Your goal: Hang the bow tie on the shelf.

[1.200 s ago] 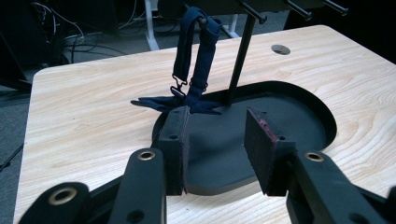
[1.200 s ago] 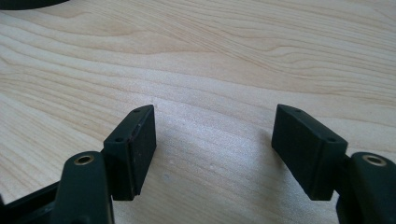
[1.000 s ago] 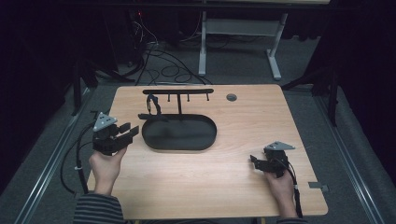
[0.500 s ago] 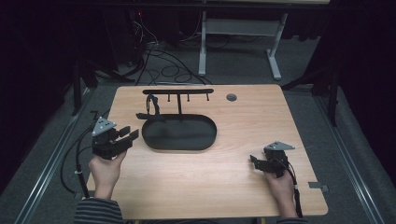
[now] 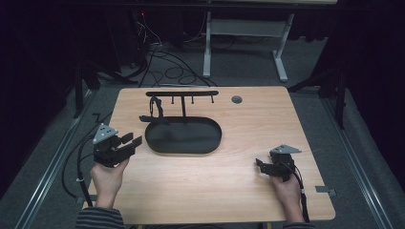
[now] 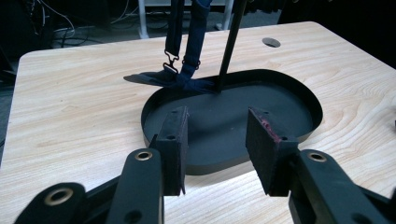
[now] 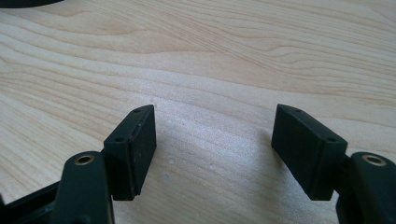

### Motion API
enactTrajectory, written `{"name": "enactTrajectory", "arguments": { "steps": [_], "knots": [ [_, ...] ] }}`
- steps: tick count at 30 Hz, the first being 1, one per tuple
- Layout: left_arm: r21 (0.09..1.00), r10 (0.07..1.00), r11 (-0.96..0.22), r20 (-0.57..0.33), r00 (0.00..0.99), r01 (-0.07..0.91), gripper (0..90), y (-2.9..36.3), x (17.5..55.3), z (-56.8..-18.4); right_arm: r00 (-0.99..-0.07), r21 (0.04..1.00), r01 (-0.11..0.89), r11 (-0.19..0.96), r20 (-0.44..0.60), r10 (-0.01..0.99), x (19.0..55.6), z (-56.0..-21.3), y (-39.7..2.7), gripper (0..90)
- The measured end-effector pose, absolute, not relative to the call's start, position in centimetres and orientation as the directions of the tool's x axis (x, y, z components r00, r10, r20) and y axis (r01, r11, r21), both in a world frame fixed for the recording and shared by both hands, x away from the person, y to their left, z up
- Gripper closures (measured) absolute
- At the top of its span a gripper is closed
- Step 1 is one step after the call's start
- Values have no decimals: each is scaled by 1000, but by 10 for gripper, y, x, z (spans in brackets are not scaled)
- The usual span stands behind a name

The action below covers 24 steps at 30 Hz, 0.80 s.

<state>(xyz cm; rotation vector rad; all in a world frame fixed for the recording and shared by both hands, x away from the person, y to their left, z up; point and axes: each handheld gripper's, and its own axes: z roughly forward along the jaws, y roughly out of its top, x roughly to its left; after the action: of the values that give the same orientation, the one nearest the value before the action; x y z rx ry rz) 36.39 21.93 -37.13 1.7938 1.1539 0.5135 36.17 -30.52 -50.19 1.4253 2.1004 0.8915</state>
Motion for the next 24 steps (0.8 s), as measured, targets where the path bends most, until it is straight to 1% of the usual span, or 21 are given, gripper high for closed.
{"name": "enactTrajectory", "arguments": {
  "steps": [24],
  "knots": [
    [852, 862, -112, -173, 476, 511, 587, 221, 354, -388, -367, 722, 641, 259, -8, 930, 362, -502, -305, 323]
  ]
}}
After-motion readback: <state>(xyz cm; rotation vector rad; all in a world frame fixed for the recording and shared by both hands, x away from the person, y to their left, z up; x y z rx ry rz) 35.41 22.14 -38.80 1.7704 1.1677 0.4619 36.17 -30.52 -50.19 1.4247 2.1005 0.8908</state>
